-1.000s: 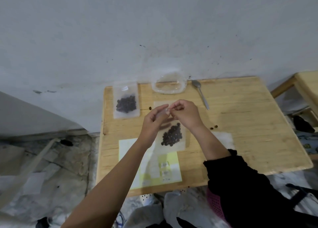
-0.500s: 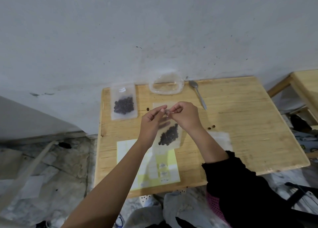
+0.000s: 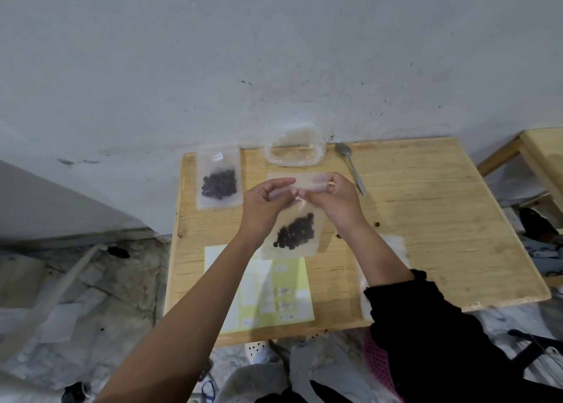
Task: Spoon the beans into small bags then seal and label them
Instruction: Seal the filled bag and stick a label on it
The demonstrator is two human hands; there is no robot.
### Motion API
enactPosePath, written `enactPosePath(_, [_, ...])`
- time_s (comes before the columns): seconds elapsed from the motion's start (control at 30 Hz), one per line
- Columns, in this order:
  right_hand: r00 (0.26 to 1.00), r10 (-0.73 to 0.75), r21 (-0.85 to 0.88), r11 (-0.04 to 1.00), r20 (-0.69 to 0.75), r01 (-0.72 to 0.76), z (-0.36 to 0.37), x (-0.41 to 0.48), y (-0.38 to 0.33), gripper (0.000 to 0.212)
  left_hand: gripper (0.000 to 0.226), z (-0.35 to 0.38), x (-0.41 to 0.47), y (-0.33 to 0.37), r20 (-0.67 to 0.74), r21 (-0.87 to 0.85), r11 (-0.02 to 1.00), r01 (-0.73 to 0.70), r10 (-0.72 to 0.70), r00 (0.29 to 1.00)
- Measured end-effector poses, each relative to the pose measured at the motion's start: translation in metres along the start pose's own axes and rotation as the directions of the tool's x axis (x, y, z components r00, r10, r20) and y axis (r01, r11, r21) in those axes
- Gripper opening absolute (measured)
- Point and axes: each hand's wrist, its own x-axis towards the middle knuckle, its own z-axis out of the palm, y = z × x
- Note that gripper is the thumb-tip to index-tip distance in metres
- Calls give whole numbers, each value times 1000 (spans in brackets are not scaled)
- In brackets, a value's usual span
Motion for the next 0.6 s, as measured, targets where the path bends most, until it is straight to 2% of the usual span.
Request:
enactPosePath(0.33, [997,-75,-45,996,13,76,-26,8,-6,28,25,26,2,11,-33,72,997,-4,6,999])
enactPosePath(0.47, [994,-15,74,997,106,7,-39,10,-15,37,25,34,3,18,-40,45,999,1,1,999])
enactPosePath(0.6, [988,-44,51,998,146,37,-46,11,-28,51,24,42,2,25,-61,42,999,-21,23,998])
